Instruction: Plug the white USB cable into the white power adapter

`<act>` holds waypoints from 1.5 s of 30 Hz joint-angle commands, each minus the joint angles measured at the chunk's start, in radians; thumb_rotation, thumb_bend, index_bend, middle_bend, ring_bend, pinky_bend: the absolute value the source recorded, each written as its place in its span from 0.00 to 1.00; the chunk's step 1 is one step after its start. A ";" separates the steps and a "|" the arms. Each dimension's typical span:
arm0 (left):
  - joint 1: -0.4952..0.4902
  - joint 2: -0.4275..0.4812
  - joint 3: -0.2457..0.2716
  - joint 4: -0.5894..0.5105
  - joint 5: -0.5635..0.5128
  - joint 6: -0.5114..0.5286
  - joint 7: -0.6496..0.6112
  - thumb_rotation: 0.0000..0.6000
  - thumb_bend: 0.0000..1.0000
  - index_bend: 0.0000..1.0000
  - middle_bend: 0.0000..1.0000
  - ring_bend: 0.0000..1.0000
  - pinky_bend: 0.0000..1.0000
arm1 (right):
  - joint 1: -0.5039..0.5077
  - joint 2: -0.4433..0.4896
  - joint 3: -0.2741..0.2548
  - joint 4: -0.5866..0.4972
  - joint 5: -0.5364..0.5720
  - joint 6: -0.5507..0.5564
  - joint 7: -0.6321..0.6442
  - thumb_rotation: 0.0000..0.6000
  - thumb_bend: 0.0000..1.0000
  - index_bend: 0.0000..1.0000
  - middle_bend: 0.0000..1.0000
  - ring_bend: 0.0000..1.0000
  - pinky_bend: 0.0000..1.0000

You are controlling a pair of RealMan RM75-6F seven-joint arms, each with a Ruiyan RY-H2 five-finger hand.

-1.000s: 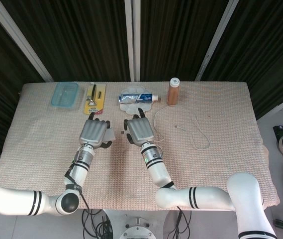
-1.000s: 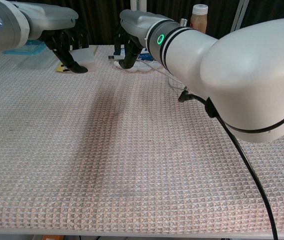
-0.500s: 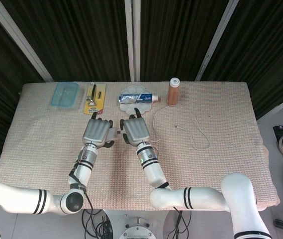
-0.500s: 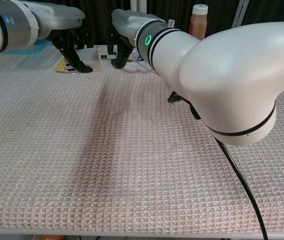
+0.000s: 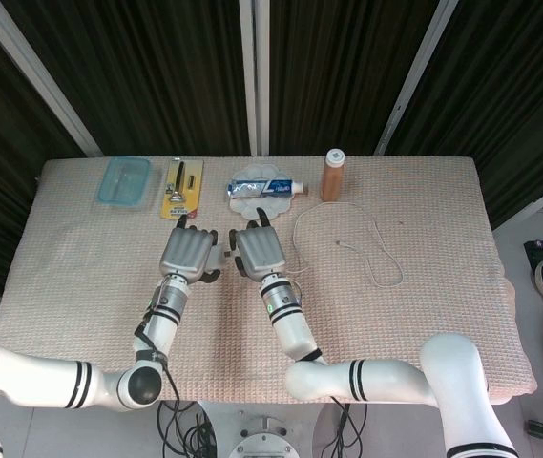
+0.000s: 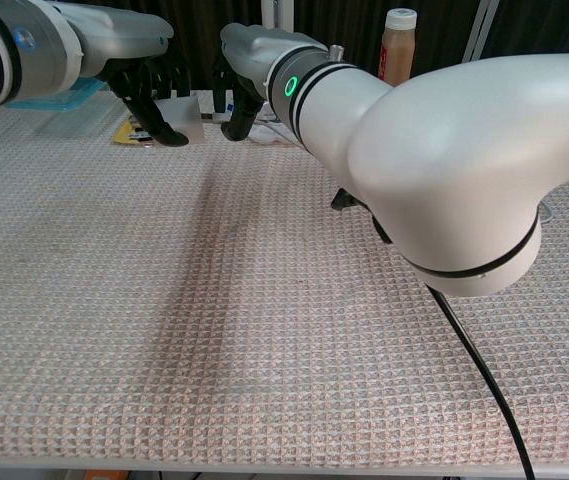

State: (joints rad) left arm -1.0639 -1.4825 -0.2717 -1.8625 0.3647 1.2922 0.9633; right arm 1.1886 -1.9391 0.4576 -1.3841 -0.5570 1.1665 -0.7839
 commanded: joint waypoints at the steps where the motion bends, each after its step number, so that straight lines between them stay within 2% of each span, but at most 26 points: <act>1: -0.005 -0.002 0.002 0.004 -0.006 -0.001 0.004 0.85 0.20 0.52 0.55 0.34 0.12 | 0.001 -0.002 0.001 0.002 -0.001 0.000 -0.001 1.00 0.50 0.67 0.54 0.28 0.03; 38: -0.046 -0.018 -0.009 0.049 -0.074 -0.031 -0.012 0.86 0.20 0.52 0.55 0.35 0.13 | 0.007 -0.057 0.015 0.045 -0.014 0.003 -0.007 1.00 0.47 0.67 0.54 0.29 0.03; 45: -0.050 -0.021 -0.007 0.053 -0.081 -0.030 -0.013 0.86 0.20 0.52 0.55 0.35 0.14 | 0.001 -0.060 0.016 0.045 -0.018 0.003 -0.005 1.00 0.38 0.63 0.54 0.29 0.03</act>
State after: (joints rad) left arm -1.1138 -1.5037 -0.2787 -1.8095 0.2839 1.2621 0.9497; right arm 1.1898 -1.9996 0.4736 -1.3392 -0.5747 1.1692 -0.7894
